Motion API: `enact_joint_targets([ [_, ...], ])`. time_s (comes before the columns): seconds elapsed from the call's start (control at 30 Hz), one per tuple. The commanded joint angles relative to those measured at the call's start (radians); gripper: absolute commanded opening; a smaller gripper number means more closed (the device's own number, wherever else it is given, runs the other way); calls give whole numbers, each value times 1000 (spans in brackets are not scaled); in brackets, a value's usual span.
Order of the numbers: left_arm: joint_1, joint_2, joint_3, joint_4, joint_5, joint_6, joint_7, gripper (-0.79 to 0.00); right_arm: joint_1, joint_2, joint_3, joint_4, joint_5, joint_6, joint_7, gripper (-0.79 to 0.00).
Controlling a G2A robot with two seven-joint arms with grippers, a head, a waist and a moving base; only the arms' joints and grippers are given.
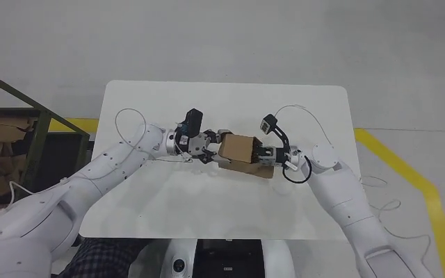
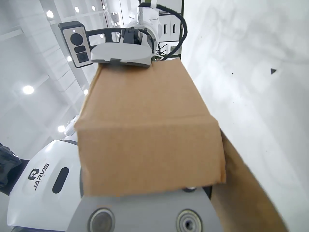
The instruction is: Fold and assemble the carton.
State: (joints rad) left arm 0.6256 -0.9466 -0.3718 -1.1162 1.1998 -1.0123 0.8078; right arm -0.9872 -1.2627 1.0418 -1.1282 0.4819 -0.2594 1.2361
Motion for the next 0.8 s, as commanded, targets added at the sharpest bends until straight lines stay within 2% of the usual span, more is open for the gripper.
enact_joint_targets([
  [0.0,8,2,-11,3,-6,0,0,-397,-10,7,16,-16,-8,7,-2,-785],
  [0.3,48,13,-70,41,-2,20,20,-394,-76,50,143,-85,-62,22,-45,-785],
  [0.47,67,17,-103,75,12,56,56,-394,-147,75,224,-178,-75,45,-54,-785],
  [0.6,79,19,-127,71,9,74,74,-394,-192,82,212,-252,-114,85,-53,-785],
  [0.77,94,21,-141,42,31,81,82,-416,-181,76,161,-271,-145,103,-103,-785],
])
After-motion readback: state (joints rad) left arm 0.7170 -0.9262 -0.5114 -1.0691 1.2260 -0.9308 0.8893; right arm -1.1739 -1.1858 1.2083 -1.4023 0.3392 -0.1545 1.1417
